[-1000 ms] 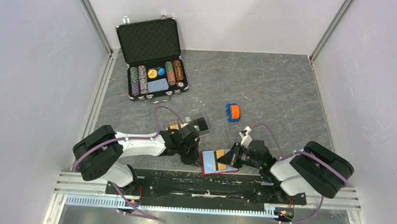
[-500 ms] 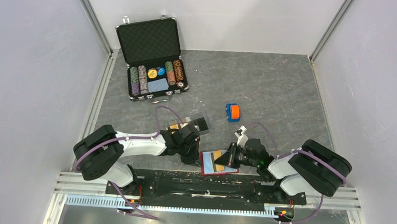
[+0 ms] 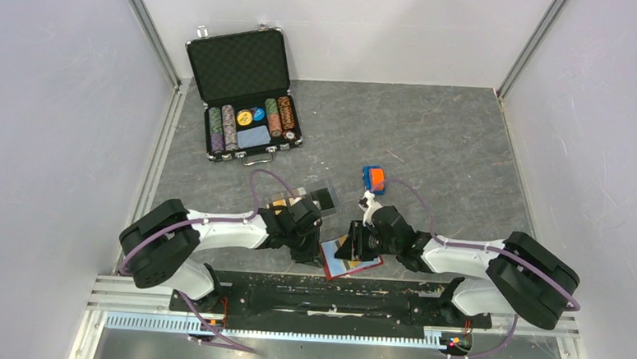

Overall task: Put the credit cards into the card holder
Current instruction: Insert the credit card into the card holder.

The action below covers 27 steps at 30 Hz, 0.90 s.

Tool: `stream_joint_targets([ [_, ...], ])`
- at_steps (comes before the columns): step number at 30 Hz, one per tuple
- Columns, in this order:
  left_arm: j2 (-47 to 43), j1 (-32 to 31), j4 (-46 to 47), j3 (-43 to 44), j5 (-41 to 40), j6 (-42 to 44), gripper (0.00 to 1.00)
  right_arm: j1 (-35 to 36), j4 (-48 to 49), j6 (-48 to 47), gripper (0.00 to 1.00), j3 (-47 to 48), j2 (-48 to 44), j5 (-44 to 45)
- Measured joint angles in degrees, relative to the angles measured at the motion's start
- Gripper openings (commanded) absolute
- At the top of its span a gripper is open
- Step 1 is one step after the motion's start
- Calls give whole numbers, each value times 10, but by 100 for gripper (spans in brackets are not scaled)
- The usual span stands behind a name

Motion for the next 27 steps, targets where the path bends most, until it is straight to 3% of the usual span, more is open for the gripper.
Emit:
stream_joint_targets([
  [6,2,0,0,2,0,0,2,12,-44,-17,71,22,-17,9],
  [9,5,-1,0,5,-1,0,2,17,-61,-24,81,24,-36,13],
  [19,14,-1,2,13,-1,0,2,18,-99,-40,88,28,-63,26],
  [27,14,-1,2,13,-1,0,2,19,-145,-64,88,43,-72,43],
])
